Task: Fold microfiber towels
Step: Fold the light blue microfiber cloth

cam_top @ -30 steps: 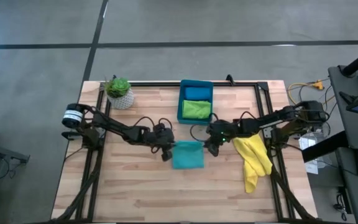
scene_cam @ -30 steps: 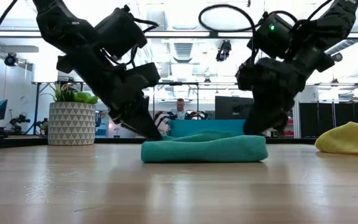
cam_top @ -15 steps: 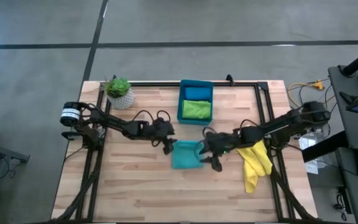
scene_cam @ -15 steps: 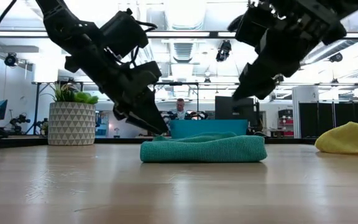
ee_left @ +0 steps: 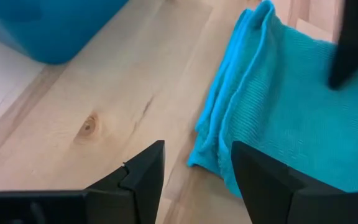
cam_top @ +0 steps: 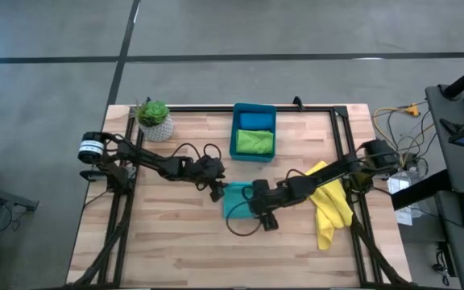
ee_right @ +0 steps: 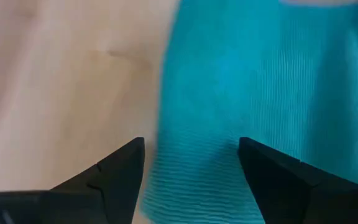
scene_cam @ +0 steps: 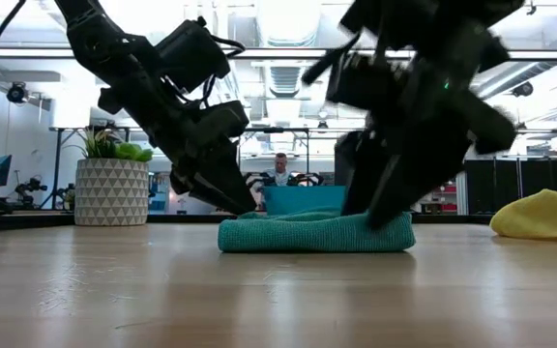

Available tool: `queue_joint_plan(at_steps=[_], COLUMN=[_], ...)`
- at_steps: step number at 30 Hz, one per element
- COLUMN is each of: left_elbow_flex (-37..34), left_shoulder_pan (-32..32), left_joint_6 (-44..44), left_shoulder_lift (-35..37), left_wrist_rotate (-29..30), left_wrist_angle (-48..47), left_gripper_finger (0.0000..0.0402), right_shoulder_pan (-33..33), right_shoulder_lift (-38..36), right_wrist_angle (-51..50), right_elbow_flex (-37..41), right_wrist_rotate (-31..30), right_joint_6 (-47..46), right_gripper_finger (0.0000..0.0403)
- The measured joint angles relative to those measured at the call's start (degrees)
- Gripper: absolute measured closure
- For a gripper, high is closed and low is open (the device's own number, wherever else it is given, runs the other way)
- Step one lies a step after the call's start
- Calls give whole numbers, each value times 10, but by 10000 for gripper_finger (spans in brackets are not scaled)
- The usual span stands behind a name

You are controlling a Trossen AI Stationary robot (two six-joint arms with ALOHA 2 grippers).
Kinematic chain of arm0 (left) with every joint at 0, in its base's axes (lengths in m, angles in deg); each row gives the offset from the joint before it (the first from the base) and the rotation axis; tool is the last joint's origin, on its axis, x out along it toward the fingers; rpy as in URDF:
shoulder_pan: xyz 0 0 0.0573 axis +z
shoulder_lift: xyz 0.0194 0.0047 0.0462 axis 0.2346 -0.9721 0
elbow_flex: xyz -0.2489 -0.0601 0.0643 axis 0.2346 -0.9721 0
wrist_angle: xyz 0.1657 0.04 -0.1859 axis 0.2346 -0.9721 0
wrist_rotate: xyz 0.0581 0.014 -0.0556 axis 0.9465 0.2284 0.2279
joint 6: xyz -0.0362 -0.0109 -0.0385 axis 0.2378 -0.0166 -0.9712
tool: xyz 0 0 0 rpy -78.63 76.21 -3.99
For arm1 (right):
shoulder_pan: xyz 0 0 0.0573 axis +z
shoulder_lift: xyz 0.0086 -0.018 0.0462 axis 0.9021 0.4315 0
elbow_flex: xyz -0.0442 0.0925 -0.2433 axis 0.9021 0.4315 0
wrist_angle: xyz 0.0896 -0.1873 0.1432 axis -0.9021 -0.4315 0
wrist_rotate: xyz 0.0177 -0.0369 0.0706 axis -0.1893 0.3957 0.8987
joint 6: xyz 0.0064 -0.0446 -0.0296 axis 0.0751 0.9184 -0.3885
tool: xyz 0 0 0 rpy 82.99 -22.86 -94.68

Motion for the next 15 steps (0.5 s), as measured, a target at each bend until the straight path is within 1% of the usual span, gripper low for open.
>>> queue_joint_plan(at_steps=[4, 11, 13, 15], left_elbow_flex=[0, 2, 3, 9], left_shoulder_pan=[0, 0, 0, -2], left_joint_6=[-20, -30, -26, -18], left_shoulder_lift=[0, -6, 1, 7], left_wrist_rotate=[-4, -7, -27, -75], left_wrist_angle=[1, 17, 54, 109], left_gripper_finger=[229, 230, 240, 256], right_shoulder_pan=[-5, 4, 4, 4], right_shoulder_lift=[33, 38, 37, 37], right_wrist_angle=[-64, -87, -91, -89], right_elbow_flex=[-30, -48, -50, -53], right_wrist_rotate=[2, -2, -6, -6], right_joint_6=[-13, -9, -9, -10], right_gripper_finger=[152, 152, 152, 152])
